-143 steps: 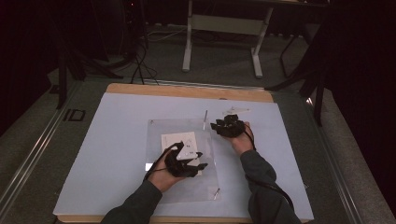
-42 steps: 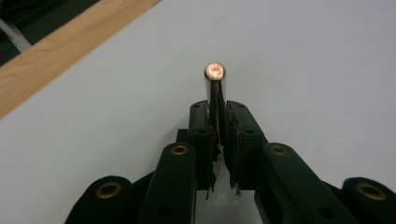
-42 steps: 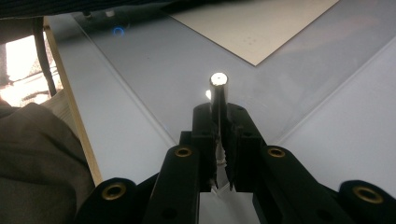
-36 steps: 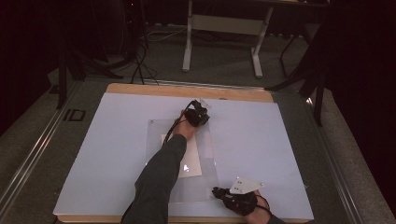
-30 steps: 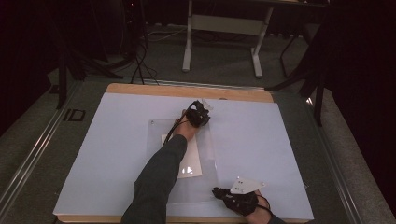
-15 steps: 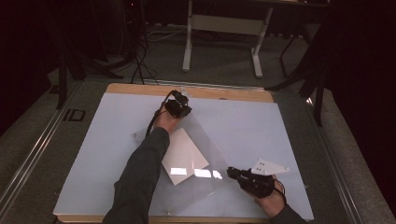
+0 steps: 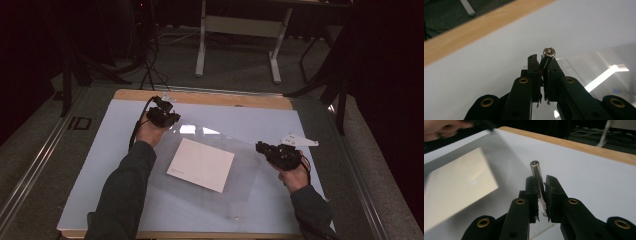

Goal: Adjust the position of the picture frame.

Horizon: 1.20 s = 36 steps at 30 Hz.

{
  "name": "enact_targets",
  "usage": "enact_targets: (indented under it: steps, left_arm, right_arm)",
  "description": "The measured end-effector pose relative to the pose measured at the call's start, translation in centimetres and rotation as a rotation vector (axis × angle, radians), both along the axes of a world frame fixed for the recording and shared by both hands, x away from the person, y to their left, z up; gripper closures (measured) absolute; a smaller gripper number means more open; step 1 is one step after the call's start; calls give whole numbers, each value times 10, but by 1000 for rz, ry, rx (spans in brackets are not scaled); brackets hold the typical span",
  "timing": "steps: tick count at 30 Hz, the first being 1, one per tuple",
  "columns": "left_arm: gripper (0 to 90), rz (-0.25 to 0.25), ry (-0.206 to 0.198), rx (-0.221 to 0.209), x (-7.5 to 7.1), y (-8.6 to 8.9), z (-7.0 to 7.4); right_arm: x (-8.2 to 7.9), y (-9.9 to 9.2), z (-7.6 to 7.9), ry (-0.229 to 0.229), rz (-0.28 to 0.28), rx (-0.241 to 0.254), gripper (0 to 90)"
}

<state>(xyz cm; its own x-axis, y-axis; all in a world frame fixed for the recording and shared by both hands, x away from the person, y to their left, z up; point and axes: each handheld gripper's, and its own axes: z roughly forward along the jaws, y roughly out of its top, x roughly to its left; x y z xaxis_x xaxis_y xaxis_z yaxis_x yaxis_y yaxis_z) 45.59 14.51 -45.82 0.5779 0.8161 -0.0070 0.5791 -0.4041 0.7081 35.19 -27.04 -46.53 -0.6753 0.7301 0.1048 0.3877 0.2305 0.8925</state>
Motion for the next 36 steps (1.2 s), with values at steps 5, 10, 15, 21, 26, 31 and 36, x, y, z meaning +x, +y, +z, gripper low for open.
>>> enact_targets:
  steps: [5, 10, 15, 21, 26, 31, 36]
  left_arm:
    - [850, 18, 36, -19, -10, 12, -13]
    - [849, 69, 69, -10, -12, 19, -26]
    - [847, 120, 69, 19, -15, 24, -41]
    - [846, 128, 67, 16, -14, 25, -46]
    - [845, 148, 60, -12, -12, 25, -54]
    - [845, 153, 60, -16, -11, 24, -58]
    - [845, 161, 60, -21, -11, 25, -62]
  right_arm:
    - [27, 1, 1, 24, -12, -18, 811]
    - [69, 12, -7, 82, -38, -53, 810]
    - [96, 28, -32, 158, -64, -95, 815]
    - [103, 32, -44, 174, -89, -69, 816]
    - [105, 32, -49, 185, -103, -73, 817]
    - [107, 32, -53, 195, -116, -71, 819]
    - [110, 34, -58, 201, -120, -74, 820]
